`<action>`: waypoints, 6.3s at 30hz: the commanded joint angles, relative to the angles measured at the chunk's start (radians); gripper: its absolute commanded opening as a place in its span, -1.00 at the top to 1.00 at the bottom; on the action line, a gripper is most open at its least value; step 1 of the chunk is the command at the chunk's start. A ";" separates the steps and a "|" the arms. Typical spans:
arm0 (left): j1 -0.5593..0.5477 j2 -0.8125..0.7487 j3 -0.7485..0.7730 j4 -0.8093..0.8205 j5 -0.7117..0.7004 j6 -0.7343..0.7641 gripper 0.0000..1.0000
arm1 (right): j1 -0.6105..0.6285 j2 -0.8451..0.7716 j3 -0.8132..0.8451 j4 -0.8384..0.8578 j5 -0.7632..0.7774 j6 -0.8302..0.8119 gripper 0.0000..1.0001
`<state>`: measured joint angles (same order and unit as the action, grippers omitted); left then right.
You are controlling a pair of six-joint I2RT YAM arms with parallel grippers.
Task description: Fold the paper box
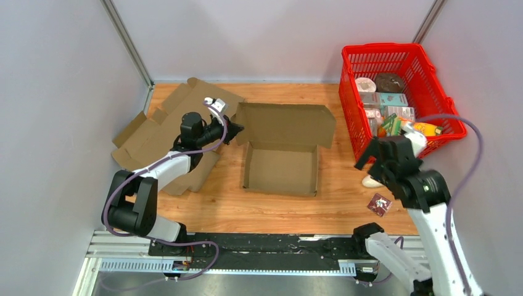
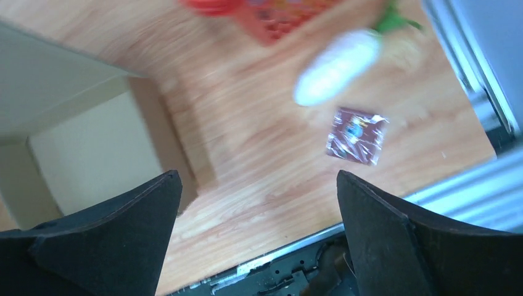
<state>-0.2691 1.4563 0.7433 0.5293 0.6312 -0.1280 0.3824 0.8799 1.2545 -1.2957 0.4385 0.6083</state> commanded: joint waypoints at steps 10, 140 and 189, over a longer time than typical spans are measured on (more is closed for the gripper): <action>-0.028 -0.099 0.002 -0.015 -0.053 0.001 1.00 | -0.637 -0.116 -0.436 0.124 -0.075 0.203 -1.00; -0.065 -0.140 0.002 -0.135 0.009 0.056 1.00 | 0.154 0.364 -0.629 0.449 -0.359 0.203 -1.00; -0.065 -0.067 0.097 -0.238 -0.002 0.051 1.00 | 0.046 0.507 0.022 0.727 -0.191 -0.209 -1.00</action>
<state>-0.3325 1.3796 0.7547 0.3347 0.6086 -0.0952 0.5632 1.3785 1.2495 -0.7139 0.2104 0.6094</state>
